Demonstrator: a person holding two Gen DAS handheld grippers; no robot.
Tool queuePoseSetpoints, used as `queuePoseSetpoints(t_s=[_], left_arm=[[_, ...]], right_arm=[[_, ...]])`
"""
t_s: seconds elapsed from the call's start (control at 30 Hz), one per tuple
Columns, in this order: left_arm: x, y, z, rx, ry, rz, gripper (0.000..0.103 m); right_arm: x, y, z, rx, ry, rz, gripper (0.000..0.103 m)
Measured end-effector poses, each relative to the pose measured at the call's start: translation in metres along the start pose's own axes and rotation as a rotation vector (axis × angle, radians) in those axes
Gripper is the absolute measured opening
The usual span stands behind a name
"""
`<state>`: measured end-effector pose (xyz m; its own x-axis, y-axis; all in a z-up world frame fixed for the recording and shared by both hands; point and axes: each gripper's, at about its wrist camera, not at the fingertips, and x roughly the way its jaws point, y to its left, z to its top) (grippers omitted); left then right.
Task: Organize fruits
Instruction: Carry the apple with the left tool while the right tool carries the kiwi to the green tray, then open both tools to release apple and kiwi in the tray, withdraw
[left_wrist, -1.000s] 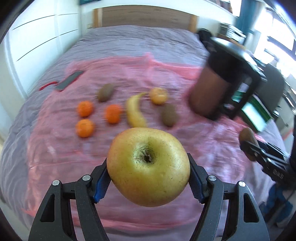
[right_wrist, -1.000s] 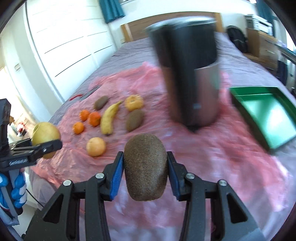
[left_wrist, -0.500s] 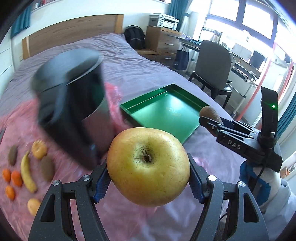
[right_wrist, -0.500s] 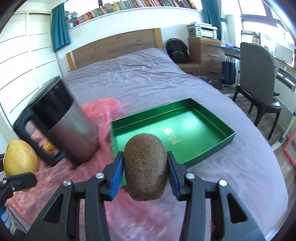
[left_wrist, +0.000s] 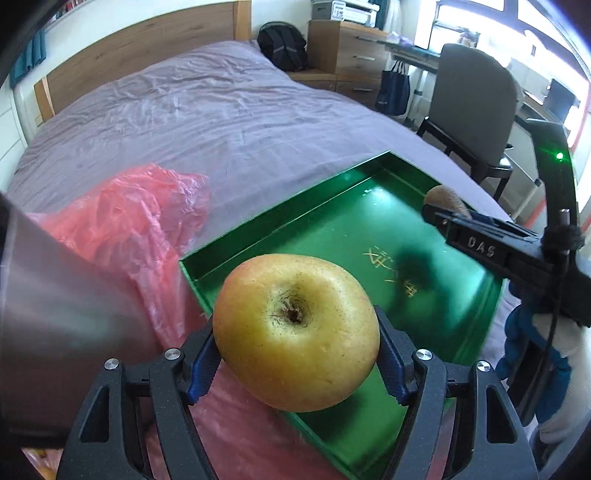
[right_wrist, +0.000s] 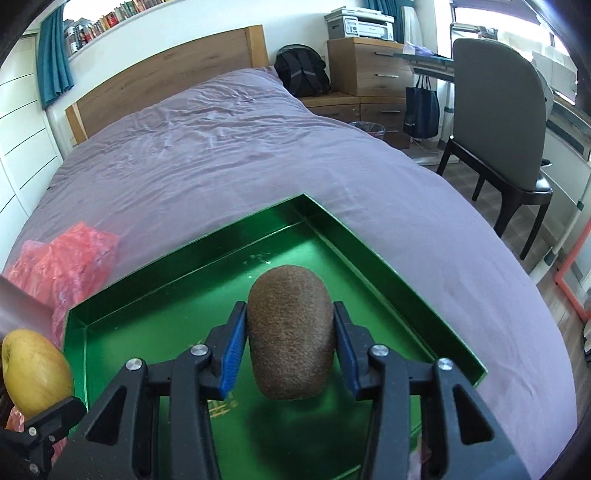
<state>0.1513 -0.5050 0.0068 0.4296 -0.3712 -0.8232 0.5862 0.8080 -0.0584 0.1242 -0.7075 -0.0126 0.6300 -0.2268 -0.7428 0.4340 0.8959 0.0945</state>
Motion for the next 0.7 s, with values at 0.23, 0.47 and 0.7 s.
queuePoseSetpoints(t_s=[0.23, 0.47, 0.7], left_arm=[[0.038, -0.002, -0.003, 0.003, 0.046, 0.002, 0.068], [0.048, -0.009, -0.003, 0.028, 0.066, 0.035, 0.068], [0.027, -0.010, -0.003, 0.061, 0.066, 0.038, 0.068]], right_arm=[[0.021, -0.007, -0.001, -0.009, 0.045, -0.056, 0.031], [0.031, -0.006, -0.001, -0.029, 0.103, -0.091, 0.033], [-0.005, -0.005, 0.002, -0.026, 0.045, -0.089, 0.089]])
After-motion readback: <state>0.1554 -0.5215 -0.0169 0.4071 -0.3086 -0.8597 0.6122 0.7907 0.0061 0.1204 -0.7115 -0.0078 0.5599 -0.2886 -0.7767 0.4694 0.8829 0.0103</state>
